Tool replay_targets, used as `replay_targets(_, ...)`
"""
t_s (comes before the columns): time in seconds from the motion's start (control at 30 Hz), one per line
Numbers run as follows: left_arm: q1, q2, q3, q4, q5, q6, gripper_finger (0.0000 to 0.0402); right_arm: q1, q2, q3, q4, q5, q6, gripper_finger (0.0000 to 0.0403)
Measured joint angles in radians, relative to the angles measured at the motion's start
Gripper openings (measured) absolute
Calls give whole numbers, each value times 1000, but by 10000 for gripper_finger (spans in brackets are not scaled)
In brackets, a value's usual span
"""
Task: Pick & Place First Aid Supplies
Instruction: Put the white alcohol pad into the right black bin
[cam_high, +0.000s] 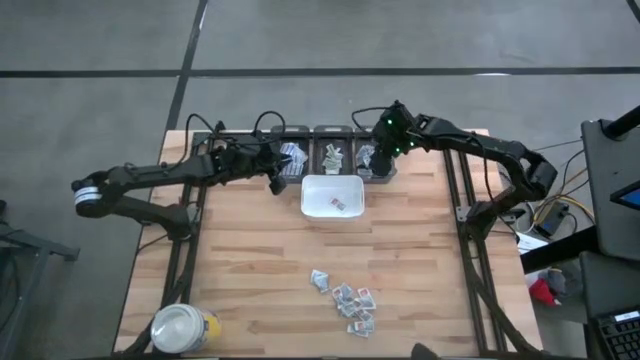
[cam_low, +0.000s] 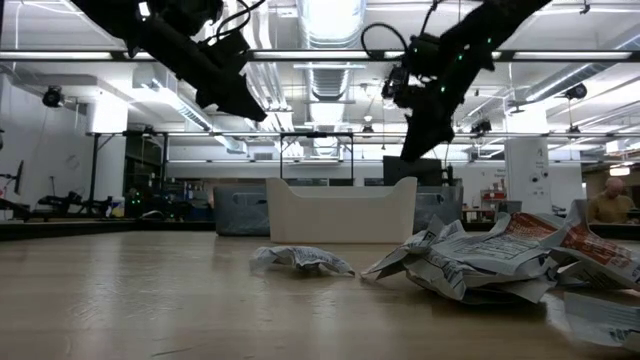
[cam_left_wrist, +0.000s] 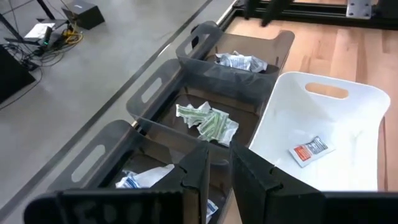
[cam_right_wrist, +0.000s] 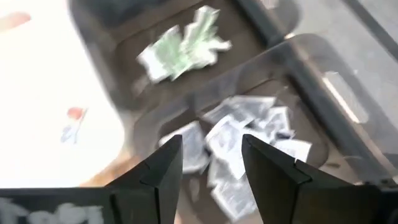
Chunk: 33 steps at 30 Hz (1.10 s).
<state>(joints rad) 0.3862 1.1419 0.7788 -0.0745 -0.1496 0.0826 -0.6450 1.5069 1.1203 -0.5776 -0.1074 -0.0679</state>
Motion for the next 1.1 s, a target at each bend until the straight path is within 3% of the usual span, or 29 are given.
replay_targets(0.27, -1, 0, -23, 13, 33, -30, 64, 179, -144, -59, -100, -6, 17, 155)
replay_targets(0.6, -51, -1, -29, 13, 166, -166, 64, 596, -303, -171, -27, -6, 243, 143)
replay_targets(0.83, -150, -22, -30, 3, 158, -200, 64, 844, -223, -151, 67, 2, 400, 131)
replay_targets(1.1, -243, -109, -32, -28, 70, -230, 62, 938, 0, -68, 80, -6, 488, 116)
